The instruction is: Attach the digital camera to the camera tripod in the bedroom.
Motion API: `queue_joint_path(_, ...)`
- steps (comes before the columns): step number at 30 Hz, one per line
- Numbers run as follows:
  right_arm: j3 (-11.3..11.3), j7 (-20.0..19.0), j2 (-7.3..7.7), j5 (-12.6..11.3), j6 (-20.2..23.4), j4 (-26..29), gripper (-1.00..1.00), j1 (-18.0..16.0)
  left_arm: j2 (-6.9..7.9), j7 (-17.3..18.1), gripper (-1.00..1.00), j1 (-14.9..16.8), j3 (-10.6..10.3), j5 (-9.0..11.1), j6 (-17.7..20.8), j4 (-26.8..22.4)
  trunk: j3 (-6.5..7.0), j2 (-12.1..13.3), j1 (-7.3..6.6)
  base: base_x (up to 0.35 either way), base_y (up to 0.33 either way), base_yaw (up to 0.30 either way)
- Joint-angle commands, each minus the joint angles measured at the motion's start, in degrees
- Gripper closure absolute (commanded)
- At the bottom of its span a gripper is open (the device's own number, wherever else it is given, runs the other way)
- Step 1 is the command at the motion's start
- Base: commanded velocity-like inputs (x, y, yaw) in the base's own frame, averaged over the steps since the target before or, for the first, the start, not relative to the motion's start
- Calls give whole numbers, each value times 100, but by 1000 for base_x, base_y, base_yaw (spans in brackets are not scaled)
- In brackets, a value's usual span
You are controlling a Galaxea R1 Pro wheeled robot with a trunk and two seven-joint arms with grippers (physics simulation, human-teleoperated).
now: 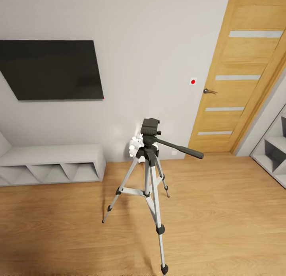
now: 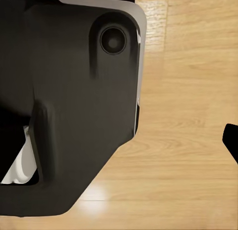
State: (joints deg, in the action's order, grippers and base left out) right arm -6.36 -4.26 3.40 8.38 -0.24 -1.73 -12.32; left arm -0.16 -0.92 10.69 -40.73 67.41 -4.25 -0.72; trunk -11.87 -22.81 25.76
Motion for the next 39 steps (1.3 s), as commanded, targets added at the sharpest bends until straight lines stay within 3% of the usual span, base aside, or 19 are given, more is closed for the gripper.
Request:
queue_joint_path(1,-49,-14,3,58,-2,-11,-100,-8,-2,-5,100,3,-49,36,-14,1,-20,-11,2,0,0,0)
queue_joint_path(16,-52,-8,9,50,-18,-11,-100,-8,-2,-5,100,3,-49,45,-15,10,-144,-11,2,0,0,0)
queue_joint_path(39,-51,0,-3,41,47,-11,-100,-8,-2,-10,100,3,-49,45,-15,19,-155,-11,2,0,0,-10)
